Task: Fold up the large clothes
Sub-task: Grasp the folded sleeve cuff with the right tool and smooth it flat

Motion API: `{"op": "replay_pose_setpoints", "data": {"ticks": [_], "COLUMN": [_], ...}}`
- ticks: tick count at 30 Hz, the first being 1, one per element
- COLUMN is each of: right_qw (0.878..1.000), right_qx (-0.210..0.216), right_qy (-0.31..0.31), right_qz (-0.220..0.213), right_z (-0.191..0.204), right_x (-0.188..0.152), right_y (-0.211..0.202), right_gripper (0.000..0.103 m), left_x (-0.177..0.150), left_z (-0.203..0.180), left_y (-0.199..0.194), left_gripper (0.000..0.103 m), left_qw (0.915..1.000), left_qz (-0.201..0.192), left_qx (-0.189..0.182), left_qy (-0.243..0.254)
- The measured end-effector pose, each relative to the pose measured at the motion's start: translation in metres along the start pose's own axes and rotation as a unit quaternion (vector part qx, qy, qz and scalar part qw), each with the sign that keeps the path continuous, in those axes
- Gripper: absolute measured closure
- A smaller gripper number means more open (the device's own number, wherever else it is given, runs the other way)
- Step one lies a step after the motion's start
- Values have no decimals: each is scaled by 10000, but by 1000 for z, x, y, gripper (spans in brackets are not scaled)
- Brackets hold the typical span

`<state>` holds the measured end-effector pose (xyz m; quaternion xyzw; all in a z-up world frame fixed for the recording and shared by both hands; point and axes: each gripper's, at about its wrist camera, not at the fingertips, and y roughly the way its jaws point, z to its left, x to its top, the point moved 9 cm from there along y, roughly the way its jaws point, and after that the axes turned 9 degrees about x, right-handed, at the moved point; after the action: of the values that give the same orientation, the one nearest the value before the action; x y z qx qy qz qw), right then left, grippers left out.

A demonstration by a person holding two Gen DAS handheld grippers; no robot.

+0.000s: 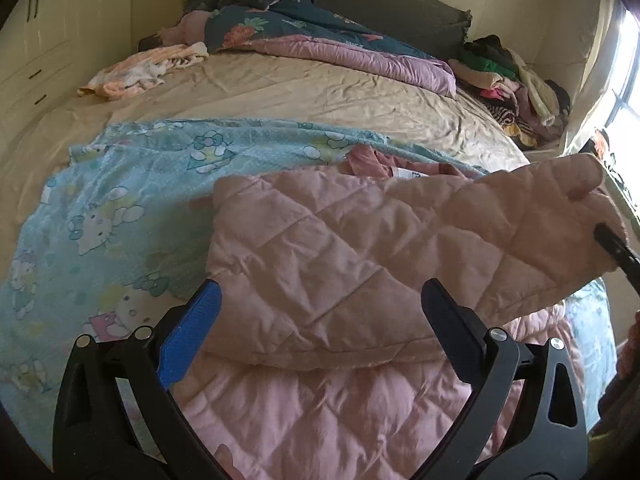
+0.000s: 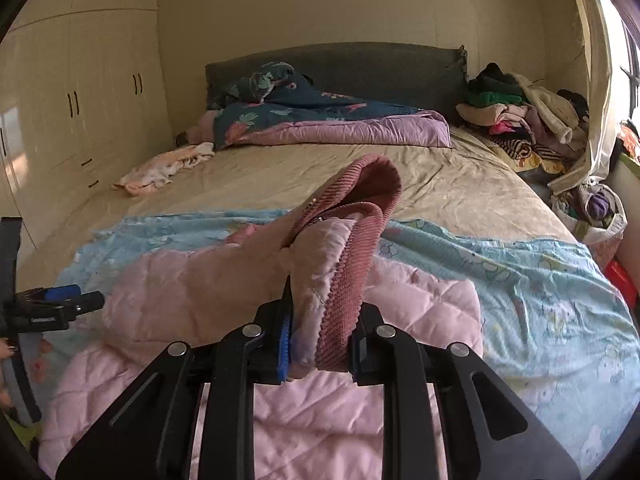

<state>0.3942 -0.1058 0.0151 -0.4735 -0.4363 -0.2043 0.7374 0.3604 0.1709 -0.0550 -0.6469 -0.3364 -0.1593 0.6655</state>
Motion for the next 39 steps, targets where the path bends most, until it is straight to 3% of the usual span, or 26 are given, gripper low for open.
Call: {"op": "replay_pose_setpoints", "data": {"ticks": [12, 15, 19, 23, 29, 33, 34, 39], "right_qw": [9934, 9915, 9888, 9922, 9972, 9978, 9976, 9924], "right_qx": [-294, -283, -354, -620, -409, -233, -210, -130], "right_qy": [772, 944, 1142, 885, 372, 24, -40, -469], "right_qz": [789, 848, 889, 617, 507, 614, 659, 1131], "right_z": [-48, -50, -58, -58, -30, -6, -2, 22], "right_x": [-81, -89, -91, -74, -50, -41, -40, -43], "right_y": [55, 57, 50, 31, 30, 45, 48, 87], "right_gripper": [80, 70, 43, 37, 35, 32, 28, 26], "left_x": [-4, -6, -7, -9, -21, -25, -26, -29], "left_z": [-25, -33, -43, -48, -42, -36, -35, -33], "left_y": [34, 39, 42, 53, 80, 93, 96, 102], "left_gripper": [10, 10, 10, 10, 9, 8, 8, 8], "left_qw": [9991, 9987, 9984, 9976, 9956, 9952, 9952, 9954], "left_qz": [220, 265, 302, 409, 704, 799, 793, 742], "left_qx": [116, 106, 44, 38, 187, 150, 142, 146], "left_qy": [350, 413, 476, 557, 583, 551, 556, 594]}}
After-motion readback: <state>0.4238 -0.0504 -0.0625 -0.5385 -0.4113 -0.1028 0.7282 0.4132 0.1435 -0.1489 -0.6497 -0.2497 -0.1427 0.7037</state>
